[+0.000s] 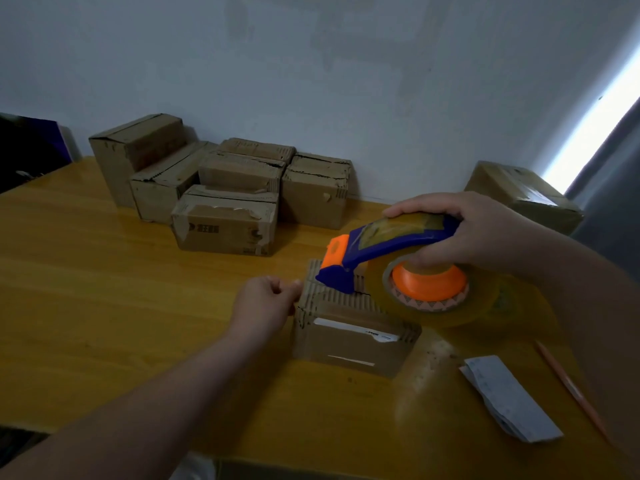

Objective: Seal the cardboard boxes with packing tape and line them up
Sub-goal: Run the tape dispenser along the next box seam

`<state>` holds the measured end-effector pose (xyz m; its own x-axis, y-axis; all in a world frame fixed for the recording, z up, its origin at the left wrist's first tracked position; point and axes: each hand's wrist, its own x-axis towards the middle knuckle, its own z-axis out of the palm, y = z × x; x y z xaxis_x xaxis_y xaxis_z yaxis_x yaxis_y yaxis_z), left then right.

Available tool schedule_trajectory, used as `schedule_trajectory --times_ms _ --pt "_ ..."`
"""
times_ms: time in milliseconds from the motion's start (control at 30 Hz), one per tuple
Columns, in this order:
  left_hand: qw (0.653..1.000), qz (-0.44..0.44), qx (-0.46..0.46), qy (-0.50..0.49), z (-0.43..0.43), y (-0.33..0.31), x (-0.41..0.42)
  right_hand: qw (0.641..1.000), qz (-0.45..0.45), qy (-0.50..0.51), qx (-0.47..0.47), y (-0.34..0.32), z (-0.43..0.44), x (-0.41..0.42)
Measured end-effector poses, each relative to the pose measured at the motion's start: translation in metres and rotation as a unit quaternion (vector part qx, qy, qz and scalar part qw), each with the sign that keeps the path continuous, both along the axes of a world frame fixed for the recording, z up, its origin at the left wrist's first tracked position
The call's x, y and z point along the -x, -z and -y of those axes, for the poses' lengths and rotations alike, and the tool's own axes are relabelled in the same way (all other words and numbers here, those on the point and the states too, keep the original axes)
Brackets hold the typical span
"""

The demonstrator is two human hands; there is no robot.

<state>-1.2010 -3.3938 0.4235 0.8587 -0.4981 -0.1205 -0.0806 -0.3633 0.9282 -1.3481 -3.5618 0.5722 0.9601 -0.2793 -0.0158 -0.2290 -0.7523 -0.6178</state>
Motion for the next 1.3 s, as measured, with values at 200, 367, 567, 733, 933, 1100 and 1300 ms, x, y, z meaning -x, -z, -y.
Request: schedule_trajectory --times_ms 200,367,567,733,933,1100,1300 --pt "0.991 -0.008 -0.121 0.051 -0.001 0.009 -0.003 1.0 0.016 0.003 -0.018 0.003 0.001 0.001" --pt "0.99 -0.038 0.124 0.057 -0.013 -0.012 0.013 1.0 0.019 0.008 -0.016 0.004 0.002 0.003" --pt "0.974 -0.073 0.098 0.193 -0.014 -0.013 0.031 1.0 0.029 0.001 -0.001 0.004 0.0 -0.001" --pt "0.969 -0.028 -0.017 0.246 -0.014 -0.02 0.01 0.999 0.033 -0.002 -0.001 0.004 0.001 -0.001" --pt "0.926 0.161 -0.002 0.343 0.006 -0.035 -0.002 0.999 0.037 -0.006 -0.005 0.005 0.003 0.001" --pt "0.914 0.181 -0.014 0.364 0.011 -0.028 -0.011 0.999 0.039 -0.01 0.0 0.005 0.007 0.003" --pt "0.899 0.211 -0.057 0.379 0.013 -0.027 -0.017 0.999 0.029 -0.024 0.023 0.0 0.014 0.014"
